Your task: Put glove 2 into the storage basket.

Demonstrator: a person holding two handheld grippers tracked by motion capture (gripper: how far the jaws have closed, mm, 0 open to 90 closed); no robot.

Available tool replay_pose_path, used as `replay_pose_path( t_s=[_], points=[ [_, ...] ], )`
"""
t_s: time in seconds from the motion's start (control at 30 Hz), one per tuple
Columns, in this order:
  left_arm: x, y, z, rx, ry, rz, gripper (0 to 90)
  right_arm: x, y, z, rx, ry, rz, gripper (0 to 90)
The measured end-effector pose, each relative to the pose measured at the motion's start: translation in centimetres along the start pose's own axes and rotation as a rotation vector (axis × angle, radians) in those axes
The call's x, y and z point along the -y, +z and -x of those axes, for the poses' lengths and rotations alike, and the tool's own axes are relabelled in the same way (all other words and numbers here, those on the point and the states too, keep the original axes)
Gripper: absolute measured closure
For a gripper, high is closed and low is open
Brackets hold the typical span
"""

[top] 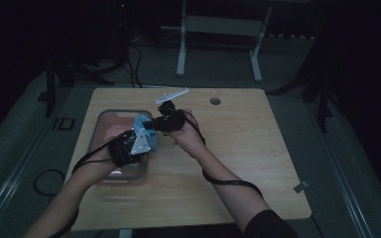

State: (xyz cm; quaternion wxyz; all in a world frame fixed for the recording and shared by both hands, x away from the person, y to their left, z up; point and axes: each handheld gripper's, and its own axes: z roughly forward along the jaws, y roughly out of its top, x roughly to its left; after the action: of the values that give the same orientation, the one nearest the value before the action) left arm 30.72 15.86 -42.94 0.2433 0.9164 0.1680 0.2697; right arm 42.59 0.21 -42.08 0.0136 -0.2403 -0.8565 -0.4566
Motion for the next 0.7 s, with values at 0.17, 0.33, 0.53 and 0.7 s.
replay_pose_path(
  t_s=[0.17, 0.33, 0.53, 0.7],
  points=[
    [2.1, -0.4, -0.2, -0.009, -0.039, -0.011, 76.2, -0.6, 2.3, -0.7, -0.025, -0.001, -0.022, 83.5],
    [4.0, -1.0, -0.1, -0.024, -0.063, -0.026, 76.1, -1.0, 4.3, -1.4, -0.051, -0.002, -0.035, 83.4],
    [6.0, 0.0, -0.1, 0.001, -0.107, -0.041, 76.1, -0.5, 6.9, -1.6, -0.063, 0.004, -0.070, 83.4],
    [6.9, 1.4, -0.1, 0.026, -0.124, -0.061, 76.0, 0.1, 8.5, -1.1, -0.061, 0.023, -0.105, 83.3]
  ],
)
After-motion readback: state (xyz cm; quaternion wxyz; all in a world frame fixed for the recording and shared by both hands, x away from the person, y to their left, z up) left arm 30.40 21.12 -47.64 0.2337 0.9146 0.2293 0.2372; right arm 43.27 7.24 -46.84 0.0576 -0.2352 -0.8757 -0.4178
